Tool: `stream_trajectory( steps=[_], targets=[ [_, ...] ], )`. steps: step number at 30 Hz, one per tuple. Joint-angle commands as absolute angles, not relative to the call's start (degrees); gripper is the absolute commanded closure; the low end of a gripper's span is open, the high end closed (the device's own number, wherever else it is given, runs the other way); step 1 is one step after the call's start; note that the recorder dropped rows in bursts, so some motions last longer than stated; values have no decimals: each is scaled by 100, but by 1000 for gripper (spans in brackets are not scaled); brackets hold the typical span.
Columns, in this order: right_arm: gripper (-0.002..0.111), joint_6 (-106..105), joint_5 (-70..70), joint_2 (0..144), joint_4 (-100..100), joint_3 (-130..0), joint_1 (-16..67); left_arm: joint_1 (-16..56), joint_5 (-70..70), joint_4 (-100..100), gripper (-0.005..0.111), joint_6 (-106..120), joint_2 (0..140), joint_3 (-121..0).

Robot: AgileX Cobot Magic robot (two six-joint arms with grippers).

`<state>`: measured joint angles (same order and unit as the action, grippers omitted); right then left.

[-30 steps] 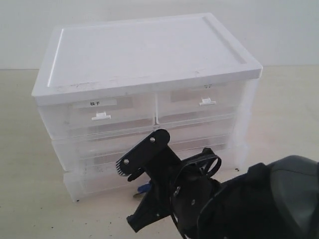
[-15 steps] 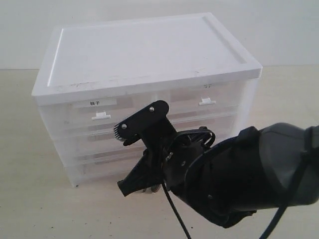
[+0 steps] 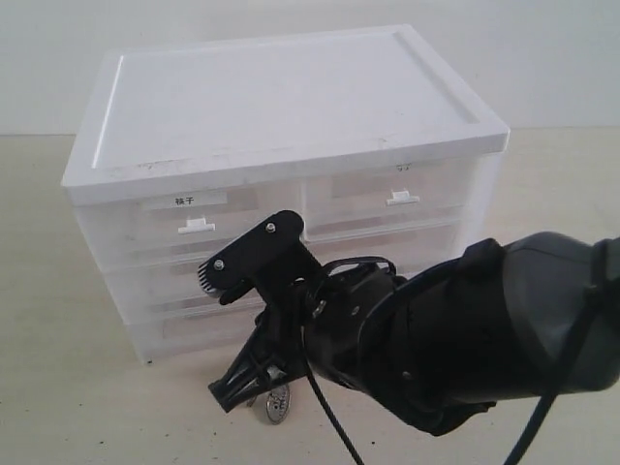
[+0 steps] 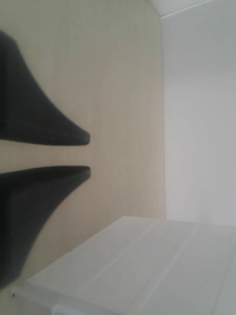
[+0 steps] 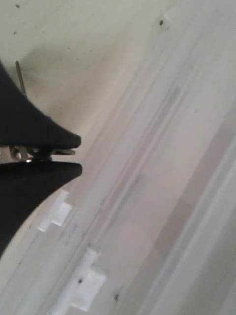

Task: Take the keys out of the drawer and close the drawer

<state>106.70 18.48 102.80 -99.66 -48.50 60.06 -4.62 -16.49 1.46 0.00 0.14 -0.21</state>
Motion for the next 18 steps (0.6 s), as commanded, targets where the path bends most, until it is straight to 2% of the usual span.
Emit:
stream_trajectory(
  steps=[1,7,11,14,17,18],
  targets=[
    [108,10010,2106,10256,-9663,-4875,5997,-473,-1625,148,92,0,0,0],
    [108,8898,3400,10256,-8392,-4875,5997,-473,-1625,148,92,0,0,0],
    [106,8898,2641,10256,-8545,-4875,5997,-473,-1625,148,92,0,0,0],
    [94,8913,2701,10256,-8600,-4875,5997,-473,-1625,148,92,0,0,0],
    [67,8922,2859,10232,-8534,-4875,5997,-473,-1625,148,92,0,0,0],
    [67,8922,2874,10198,-8489,-4875,5997,-473,-1625,148,92,0,0,0]
  ],
)
